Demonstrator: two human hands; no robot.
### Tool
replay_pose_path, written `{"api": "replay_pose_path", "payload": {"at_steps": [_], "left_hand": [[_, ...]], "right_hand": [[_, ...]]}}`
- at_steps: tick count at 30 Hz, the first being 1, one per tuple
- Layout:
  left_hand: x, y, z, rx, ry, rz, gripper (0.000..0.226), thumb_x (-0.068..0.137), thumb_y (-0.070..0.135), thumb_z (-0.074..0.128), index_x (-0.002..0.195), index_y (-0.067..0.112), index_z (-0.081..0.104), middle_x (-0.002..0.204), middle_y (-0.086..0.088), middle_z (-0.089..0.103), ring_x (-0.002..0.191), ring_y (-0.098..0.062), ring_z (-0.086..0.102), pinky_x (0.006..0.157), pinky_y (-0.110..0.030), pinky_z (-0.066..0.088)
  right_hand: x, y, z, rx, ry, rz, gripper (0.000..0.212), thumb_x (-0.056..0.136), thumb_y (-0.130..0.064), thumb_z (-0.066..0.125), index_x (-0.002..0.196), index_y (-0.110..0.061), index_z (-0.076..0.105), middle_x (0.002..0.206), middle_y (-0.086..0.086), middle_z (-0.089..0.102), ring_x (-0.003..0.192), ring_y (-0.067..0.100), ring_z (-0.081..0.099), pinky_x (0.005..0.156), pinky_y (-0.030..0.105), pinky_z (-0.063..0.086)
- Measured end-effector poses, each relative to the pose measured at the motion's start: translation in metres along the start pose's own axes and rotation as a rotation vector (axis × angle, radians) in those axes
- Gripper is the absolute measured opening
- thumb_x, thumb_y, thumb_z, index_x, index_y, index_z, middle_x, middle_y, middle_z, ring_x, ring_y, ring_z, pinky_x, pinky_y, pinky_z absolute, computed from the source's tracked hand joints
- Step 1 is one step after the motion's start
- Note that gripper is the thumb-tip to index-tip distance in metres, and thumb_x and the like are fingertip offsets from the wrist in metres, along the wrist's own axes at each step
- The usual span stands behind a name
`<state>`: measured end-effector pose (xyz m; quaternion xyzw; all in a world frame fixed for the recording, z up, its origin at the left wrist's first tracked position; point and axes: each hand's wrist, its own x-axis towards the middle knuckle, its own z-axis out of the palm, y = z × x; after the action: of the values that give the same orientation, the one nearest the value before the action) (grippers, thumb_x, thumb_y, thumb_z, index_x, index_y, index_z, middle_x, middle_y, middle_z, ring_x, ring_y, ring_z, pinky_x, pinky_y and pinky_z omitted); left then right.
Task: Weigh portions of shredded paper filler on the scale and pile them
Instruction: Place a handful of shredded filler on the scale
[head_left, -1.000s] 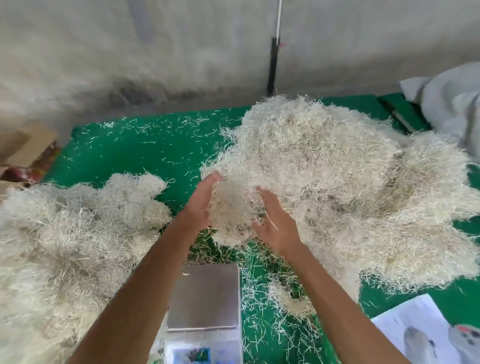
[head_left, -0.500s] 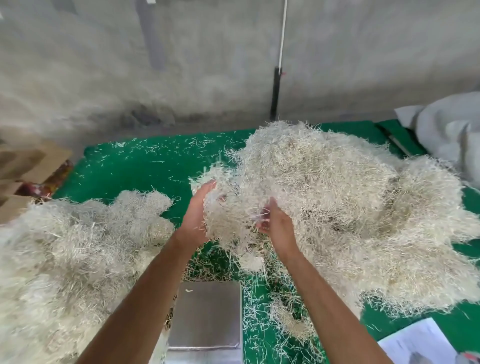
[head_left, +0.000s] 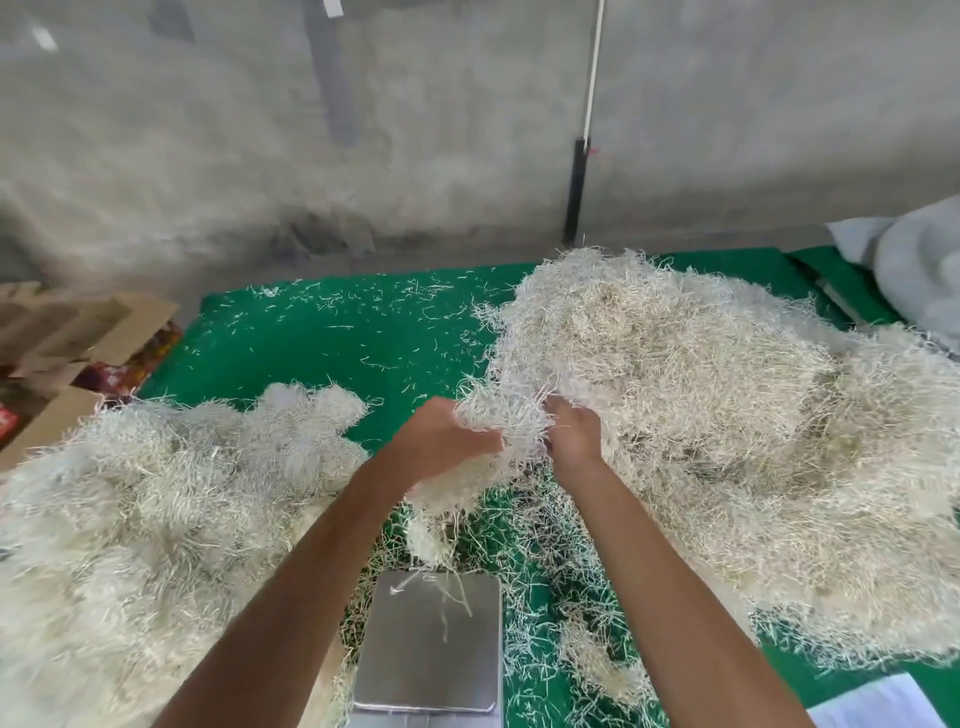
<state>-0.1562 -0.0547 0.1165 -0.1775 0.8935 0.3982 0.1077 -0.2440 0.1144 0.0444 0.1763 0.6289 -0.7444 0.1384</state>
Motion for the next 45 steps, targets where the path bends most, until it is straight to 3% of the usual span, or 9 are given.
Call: {"api": "replay_pose_path", "payload": {"at_steps": [6, 11, 14, 19, 22, 25, 30, 39, 45], "left_hand": [[-0.02, -0.011, -0.01, -0.32, -0.027, -0.067, 0.125, 0.051, 0.075, 0.081, 0.15, 0.019, 0.029, 0.14, -0.017, 0.045, 0.121, -0.031, 0.051, 0.106, -0.051, 0.045], [-0.025, -0.013, -0.043, -0.628, 0.064, 0.155, 0.032, 0.076, 0.054, 0.07, 0.087, 0.024, 0.074, 0.079, 0.007, 0.072, 0.077, -0.008, 0.073, 0.059, -0.025, 0.059], [-0.021, -0.017, -0.055, -0.861, 0.015, 0.222, 0.029, 0.097, 0.04, 0.051, 0.092, 0.014, 0.063, 0.097, -0.012, 0.069, 0.096, -0.036, 0.066, 0.09, -0.058, 0.055], [-0.018, 0.006, -0.053, -1.191, 0.035, 0.017, 0.037, 0.097, 0.047, 0.055, 0.103, 0.014, 0.07, 0.102, -0.014, 0.075, 0.087, -0.029, 0.075, 0.079, -0.042, 0.059], [-0.012, 0.011, -0.043, -0.963, 0.179, -0.153, 0.027, 0.082, 0.058, 0.067, 0.094, 0.034, 0.064, 0.111, -0.001, 0.068, 0.103, -0.024, 0.068, 0.099, -0.048, 0.047], [-0.007, -0.003, -0.04, -0.724, 0.08, -0.118, 0.054, 0.067, 0.07, 0.075, 0.11, 0.038, 0.066, 0.139, -0.014, 0.058, 0.121, -0.031, 0.059, 0.108, -0.051, 0.042], [-0.002, -0.03, -0.02, 0.273, 0.051, -0.083, 0.123, 0.051, 0.091, 0.068, 0.134, 0.001, 0.054, 0.096, -0.012, 0.07, 0.066, -0.009, 0.065, 0.064, -0.029, 0.058], [0.029, -0.035, -0.019, 0.621, 0.379, -0.204, 0.05, 0.088, 0.044, 0.058, 0.116, 0.002, 0.057, 0.087, -0.005, 0.064, 0.08, -0.021, 0.067, 0.071, -0.037, 0.062], [0.049, -0.024, -0.031, -0.446, 0.425, -0.299, 0.089, 0.083, 0.019, 0.076, 0.153, 0.001, 0.024, 0.142, -0.022, 0.046, 0.128, -0.038, 0.05, 0.105, -0.044, 0.047]], "right_hand": [[0.012, -0.002, 0.0, 0.167, 0.085, 0.144, 0.02, 0.1, -0.026, 0.067, 0.096, -0.015, 0.051, 0.098, 0.006, 0.057, 0.083, 0.019, 0.064, 0.081, 0.037, 0.062], [0.042, 0.003, -0.036, -0.159, 0.218, 0.177, 0.035, 0.106, -0.025, 0.056, 0.136, -0.006, 0.051, 0.116, 0.005, 0.065, 0.087, 0.014, 0.062, 0.079, 0.029, 0.057], [0.043, 0.009, -0.041, -0.16, 0.306, 0.14, 0.032, 0.107, -0.024, 0.057, 0.134, -0.007, 0.055, 0.092, 0.001, 0.06, 0.09, 0.017, 0.062, 0.084, 0.03, 0.049], [0.007, 0.007, -0.014, 0.456, -0.205, 0.299, 0.044, 0.108, -0.046, 0.043, 0.139, -0.016, 0.051, 0.128, 0.021, 0.06, 0.107, 0.027, 0.068, 0.085, 0.043, 0.06], [-0.013, -0.002, 0.014, 0.42, -0.415, 0.283, 0.067, 0.1, -0.063, 0.047, 0.158, -0.032, 0.031, 0.147, 0.01, 0.042, 0.114, 0.036, 0.066, 0.096, 0.053, 0.058], [-0.014, -0.016, 0.026, 0.165, -0.25, 0.124, 0.036, 0.103, -0.051, 0.053, 0.123, -0.021, 0.058, 0.102, -0.002, 0.057, 0.073, 0.015, 0.064, 0.092, 0.045, 0.061], [-0.001, -0.019, 0.024, -0.407, -0.101, -0.147, 0.041, 0.108, -0.034, 0.052, 0.075, -0.01, 0.054, 0.06, 0.0, 0.048, 0.045, 0.012, 0.039, 0.053, 0.027, 0.05], [0.005, -0.01, 0.032, 0.06, 0.042, 0.092, 0.049, 0.103, -0.025, 0.063, 0.139, 0.004, 0.047, 0.081, 0.004, 0.061, 0.07, 0.017, 0.059, 0.084, 0.035, 0.057], [-0.034, 0.025, 0.02, 0.416, -0.1, 0.323, 0.048, 0.107, -0.021, 0.055, 0.153, -0.016, 0.045, 0.126, 0.016, 0.062, 0.087, 0.008, 0.062, 0.073, 0.025, 0.057]]}}
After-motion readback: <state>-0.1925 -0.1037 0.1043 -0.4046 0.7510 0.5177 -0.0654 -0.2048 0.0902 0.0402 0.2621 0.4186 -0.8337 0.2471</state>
